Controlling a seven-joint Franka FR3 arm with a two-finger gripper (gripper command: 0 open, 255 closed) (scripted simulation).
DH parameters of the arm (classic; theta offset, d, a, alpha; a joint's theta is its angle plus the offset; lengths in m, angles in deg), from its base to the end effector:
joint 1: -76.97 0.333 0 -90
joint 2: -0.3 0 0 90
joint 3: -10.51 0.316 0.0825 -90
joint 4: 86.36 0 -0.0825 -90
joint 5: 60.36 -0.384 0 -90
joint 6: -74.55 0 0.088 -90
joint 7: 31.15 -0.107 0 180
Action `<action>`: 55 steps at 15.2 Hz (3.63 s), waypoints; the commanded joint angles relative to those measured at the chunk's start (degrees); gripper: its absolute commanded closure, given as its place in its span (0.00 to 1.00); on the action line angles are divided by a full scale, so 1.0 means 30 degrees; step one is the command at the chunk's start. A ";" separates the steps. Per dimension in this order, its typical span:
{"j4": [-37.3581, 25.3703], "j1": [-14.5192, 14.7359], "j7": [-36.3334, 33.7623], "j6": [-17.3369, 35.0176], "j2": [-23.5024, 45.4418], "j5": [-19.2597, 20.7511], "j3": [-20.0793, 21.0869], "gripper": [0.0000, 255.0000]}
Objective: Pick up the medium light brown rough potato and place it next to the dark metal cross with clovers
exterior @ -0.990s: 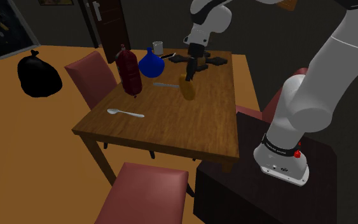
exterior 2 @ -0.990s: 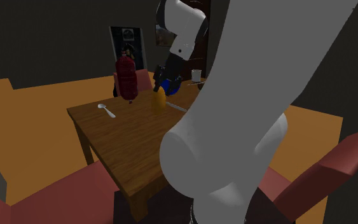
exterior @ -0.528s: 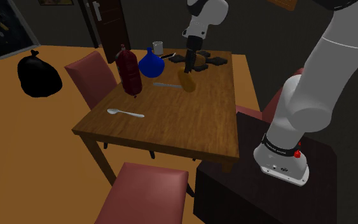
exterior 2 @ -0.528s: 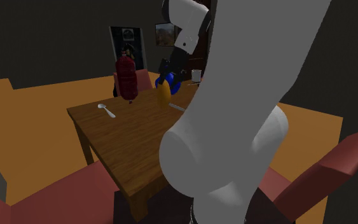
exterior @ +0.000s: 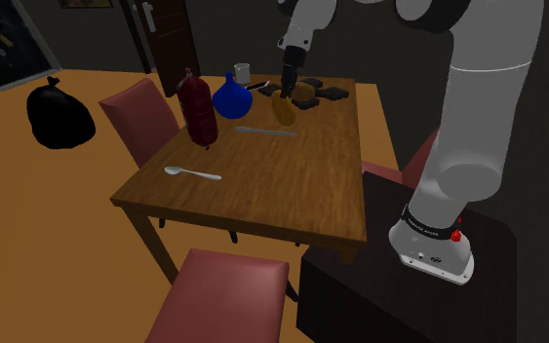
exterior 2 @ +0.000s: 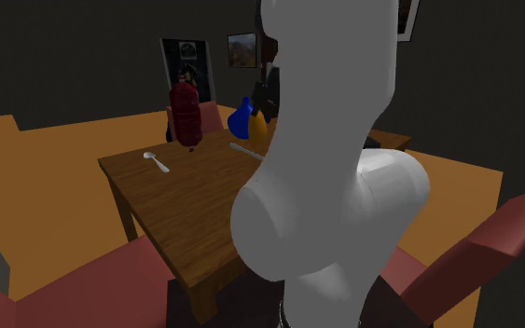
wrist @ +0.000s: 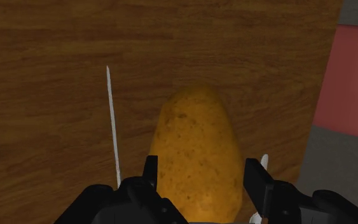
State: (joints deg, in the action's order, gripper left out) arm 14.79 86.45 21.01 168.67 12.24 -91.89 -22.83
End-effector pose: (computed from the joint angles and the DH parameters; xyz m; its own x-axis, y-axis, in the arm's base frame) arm 0.5608 -0.1696 0.4471 0.9378 0.3242 0.1240 0.3431 -0.8120 -0.4722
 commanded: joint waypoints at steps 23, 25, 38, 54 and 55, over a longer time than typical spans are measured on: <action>-0.8441 -0.4226 0.2473 -0.1978 0.8688 -0.3212 0.0658 1.00; -0.8168 -0.4188 0.2664 -0.1626 0.8840 -0.3288 0.0695 1.00; -0.7399 -0.4059 0.3336 -0.0487 0.9505 -0.3666 0.0775 1.00; -1.0053 -0.5201 0.2788 -0.2724 0.9787 -0.3457 0.0635 0.00; -1.0053 -0.5201 0.2788 -0.2724 0.9788 -0.3457 0.0635 0.00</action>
State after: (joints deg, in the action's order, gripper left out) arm -15.30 70.87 29.39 160.55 41.59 -102.26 -20.93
